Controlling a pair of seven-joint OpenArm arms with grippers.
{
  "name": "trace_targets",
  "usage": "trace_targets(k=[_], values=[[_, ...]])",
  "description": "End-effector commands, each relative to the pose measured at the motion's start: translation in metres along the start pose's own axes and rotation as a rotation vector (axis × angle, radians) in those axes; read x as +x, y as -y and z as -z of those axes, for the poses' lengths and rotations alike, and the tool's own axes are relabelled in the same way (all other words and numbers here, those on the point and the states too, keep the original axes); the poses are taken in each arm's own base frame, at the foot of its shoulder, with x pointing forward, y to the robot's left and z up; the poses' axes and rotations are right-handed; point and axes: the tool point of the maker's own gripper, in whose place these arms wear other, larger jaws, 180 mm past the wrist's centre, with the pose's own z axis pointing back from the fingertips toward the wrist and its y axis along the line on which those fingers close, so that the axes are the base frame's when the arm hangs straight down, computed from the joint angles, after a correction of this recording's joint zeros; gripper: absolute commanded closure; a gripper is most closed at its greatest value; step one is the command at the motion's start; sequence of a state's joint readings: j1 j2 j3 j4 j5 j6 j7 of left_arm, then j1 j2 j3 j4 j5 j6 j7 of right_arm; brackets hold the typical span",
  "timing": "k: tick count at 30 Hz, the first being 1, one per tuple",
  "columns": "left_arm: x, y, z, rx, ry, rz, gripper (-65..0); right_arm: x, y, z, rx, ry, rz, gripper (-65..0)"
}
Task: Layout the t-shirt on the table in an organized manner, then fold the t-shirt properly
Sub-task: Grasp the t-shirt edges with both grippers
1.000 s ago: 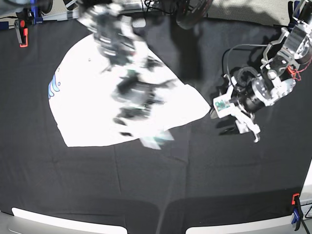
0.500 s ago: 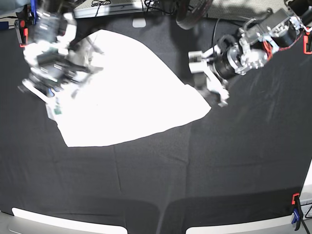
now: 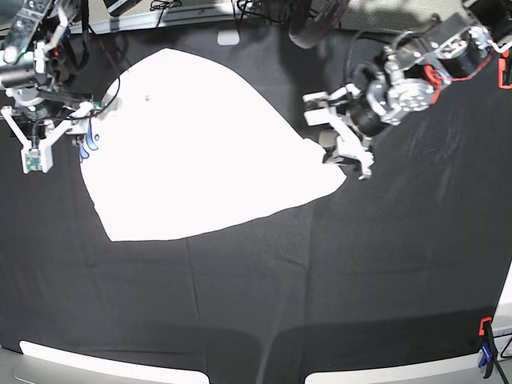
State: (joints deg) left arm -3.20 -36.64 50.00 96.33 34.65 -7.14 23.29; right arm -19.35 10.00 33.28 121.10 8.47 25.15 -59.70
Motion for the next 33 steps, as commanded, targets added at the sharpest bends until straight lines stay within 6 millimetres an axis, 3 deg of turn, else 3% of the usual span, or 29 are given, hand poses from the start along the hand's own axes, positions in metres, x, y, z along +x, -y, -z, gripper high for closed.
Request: trace_targets(k=[1,7,13,15,17,20,23,27,30,33], values=[[0.002,-0.014,0.001,0.035,0.005,0.005,-23.2,0.010,0.003,-0.005,-0.004,0.034,-0.008,-35.6],[0.002,-0.001,0.009,-0.024,-0.019,0.012,-23.2,0.010,0.003,-0.005,0.001,0.035,-0.015,-35.6],[-0.060,0.020,0.027,-0.091,-0.207,0.034,-23.2,0.017,0.003,-0.011,-0.007,0.055,-0.026,-35.6],[-0.066,0.025,0.029,-0.100,-0.211,0.058,-23.2,0.022,0.000,-0.014,0.005,0.076,-0.024,-35.6],[-0.058,0.024,0.029,-0.094,-0.176,0.069,-23.2,0.027,-0.005,-0.016,0.028,0.097,-0.017,-35.6],[-0.027,0.016,0.030,-0.072,-0.045,0.064,-23.2,0.029,-0.010,-0.016,0.055,0.110,-0.016,-35.6],[0.002,0.009,0.035,-0.052,0.039,0.031,-23.2,0.027,-0.011,-0.016,0.062,0.098,-0.034,-35.6],[0.025,0.008,0.042,-0.053,0.086,-0.042,-21.5,0.021,-0.012,-0.016,0.066,0.065,-0.044,-35.6],[0.030,0.007,0.043,-0.050,0.093,-0.048,-14.0,0.021,-0.014,-0.016,0.074,0.068,-0.038,-35.6],[0.023,0.007,0.043,-0.050,0.055,-0.047,0.0,0.023,-0.025,-0.017,0.138,0.080,-0.026,-35.6]])
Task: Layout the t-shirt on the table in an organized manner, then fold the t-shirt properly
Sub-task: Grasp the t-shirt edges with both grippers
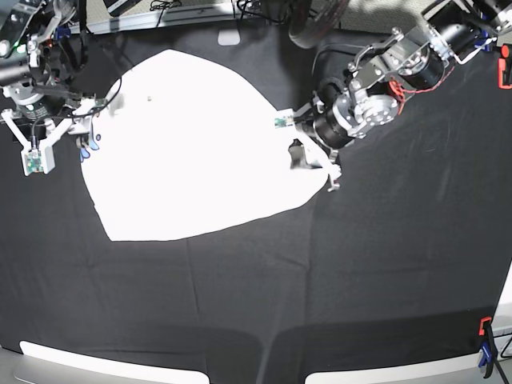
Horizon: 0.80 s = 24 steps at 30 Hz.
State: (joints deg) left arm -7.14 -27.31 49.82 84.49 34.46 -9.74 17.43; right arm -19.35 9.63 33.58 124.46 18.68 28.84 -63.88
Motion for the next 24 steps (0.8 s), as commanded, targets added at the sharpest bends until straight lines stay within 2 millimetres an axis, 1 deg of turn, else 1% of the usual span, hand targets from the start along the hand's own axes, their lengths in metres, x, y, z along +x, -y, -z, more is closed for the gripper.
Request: trace_targets(k=[1,4,6,9,12,13,16,17,21,24], values=[[-0.005,-0.007,-0.001,0.010,-0.031,0.006,0.0,0.010,-0.003,-0.004,0.022,0.035,-0.031,-35.6],[-0.019,-0.008,-0.002,0.017,-0.111,0.004,0.0,0.014,-0.030,-0.005,0.153,0.077,-0.130,-35.6],[-0.024,-0.014,-0.004,0.047,-0.147,-0.007,0.0,0.017,-0.045,-0.007,0.224,0.099,-0.157,-35.6],[-0.024,-0.024,-0.005,0.092,-0.156,-0.024,0.0,0.019,-0.064,-0.005,0.281,0.105,-0.181,-35.5],[-0.020,-0.026,-0.006,0.099,-0.146,-0.024,0.0,0.019,-0.085,-0.002,0.333,0.096,-0.218,-35.5],[-0.020,-0.026,-0.006,0.100,-0.146,-0.025,0.0,0.017,-0.088,0.000,0.325,0.080,-0.223,-35.5],[-0.020,-0.026,-0.006,0.100,-0.146,-0.025,0.0,0.010,-0.079,0.009,0.225,0.017,-0.141,-35.5],[-0.020,-0.026,-0.006,0.099,-0.146,-0.024,0.0,0.009,-0.080,0.010,0.212,0.008,-0.137,-35.5],[-0.020,-0.026,-0.006,0.099,-0.146,-0.025,0.0,0.005,-0.100,0.010,0.262,0.004,-0.147,-35.3],[-0.020,-0.026,-0.006,0.099,-0.146,-0.025,0.0,-0.011,-0.116,0.007,0.307,-0.034,-0.159,-35.3]])
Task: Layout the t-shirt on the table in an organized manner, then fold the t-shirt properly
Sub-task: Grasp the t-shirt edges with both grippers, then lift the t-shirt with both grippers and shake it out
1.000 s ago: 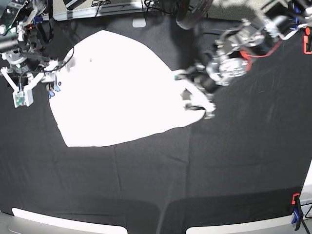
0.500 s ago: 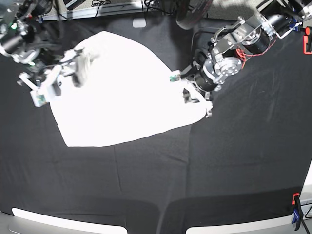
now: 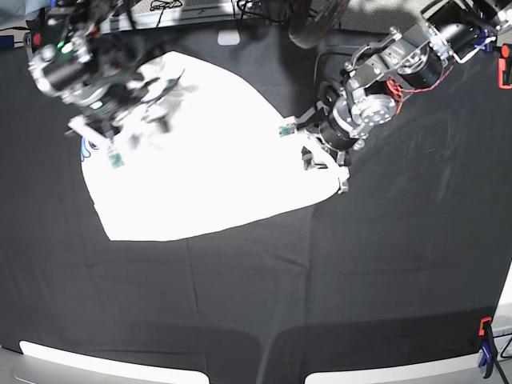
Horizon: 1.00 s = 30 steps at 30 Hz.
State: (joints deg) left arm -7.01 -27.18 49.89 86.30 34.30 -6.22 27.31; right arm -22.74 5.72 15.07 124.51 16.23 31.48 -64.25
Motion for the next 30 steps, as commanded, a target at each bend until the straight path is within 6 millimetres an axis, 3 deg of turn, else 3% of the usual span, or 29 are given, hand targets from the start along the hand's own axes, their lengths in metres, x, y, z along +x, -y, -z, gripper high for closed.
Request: trace_targets(k=[1,5,8,9,12,21,22,24,30], values=[[0.000,-0.011,-0.001,0.028,-0.002,0.001,0.0,-0.002,-0.003,-0.004,0.005,-0.002,-0.018,-35.3],[0.000,-0.011,-0.001,0.028,-0.001,0.001,0.0,-0.031,-0.006,-0.005,-0.022,-0.099,-0.045,-35.3],[0.000,-0.011,-0.001,0.028,-0.001,0.000,0.0,-0.037,-0.001,-0.007,-0.054,-0.120,-0.060,-34.8],[0.000,-0.011,-0.001,0.026,-0.001,-0.005,0.0,-0.038,0.000,-0.007,-0.058,-0.122,-0.062,-32.0],[0.000,-0.011,-0.001,0.024,0.000,-0.008,0.0,-0.034,0.000,-0.006,-0.058,-0.102,-0.062,-20.6],[0.001,-0.011,-0.001,0.026,0.003,-0.004,0.0,-0.017,0.002,-0.005,-0.073,-0.002,-0.057,-18.7],[0.002,-0.011,-0.001,0.026,0.010,-0.004,0.0,-0.015,0.002,-0.004,-0.071,0.011,-0.056,-14.8],[0.002,-0.011,-0.001,0.026,0.012,-0.005,0.0,-0.016,0.002,-0.002,-0.067,0.013,-0.051,0.0],[-0.009,-0.015,-0.001,0.048,-0.048,-0.017,0.0,-0.005,0.003,-0.003,-0.073,0.060,-0.053,0.0]])
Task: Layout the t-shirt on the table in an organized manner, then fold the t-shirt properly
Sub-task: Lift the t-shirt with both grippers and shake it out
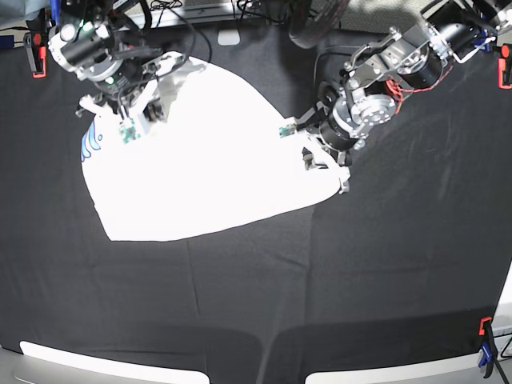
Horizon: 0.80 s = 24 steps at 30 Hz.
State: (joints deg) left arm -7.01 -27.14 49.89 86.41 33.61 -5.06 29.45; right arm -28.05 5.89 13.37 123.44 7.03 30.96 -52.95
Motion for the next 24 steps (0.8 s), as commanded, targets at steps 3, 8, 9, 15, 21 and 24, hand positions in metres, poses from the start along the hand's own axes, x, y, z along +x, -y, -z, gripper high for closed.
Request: trace_targets(k=[3,8,9,15,21,24], values=[[-0.013,-0.032,-0.003,0.141,-0.073,-0.017,0.0,0.024,0.008,-0.012,-0.036,0.081,-0.018,0.0],[-0.014,-0.073,-0.022,0.319,-0.130,0.026,0.0,0.063,0.035,-0.046,-0.162,0.208,-0.055,0.0],[-0.009,-0.080,-0.027,0.340,-0.121,0.021,0.0,0.065,0.043,-0.049,-0.188,0.211,-0.049,0.0],[0.013,-0.119,-0.065,0.453,-0.095,-0.034,0.0,0.085,0.095,-0.069,-0.334,0.287,0.038,0.0],[0.039,-0.158,-0.110,0.592,-0.024,-0.070,0.0,0.106,0.130,-0.096,-0.409,0.408,0.075,0.0],[0.047,-0.180,-0.136,0.706,-0.008,-0.084,0.0,0.109,0.150,-0.114,-0.469,0.432,0.048,0.0]])
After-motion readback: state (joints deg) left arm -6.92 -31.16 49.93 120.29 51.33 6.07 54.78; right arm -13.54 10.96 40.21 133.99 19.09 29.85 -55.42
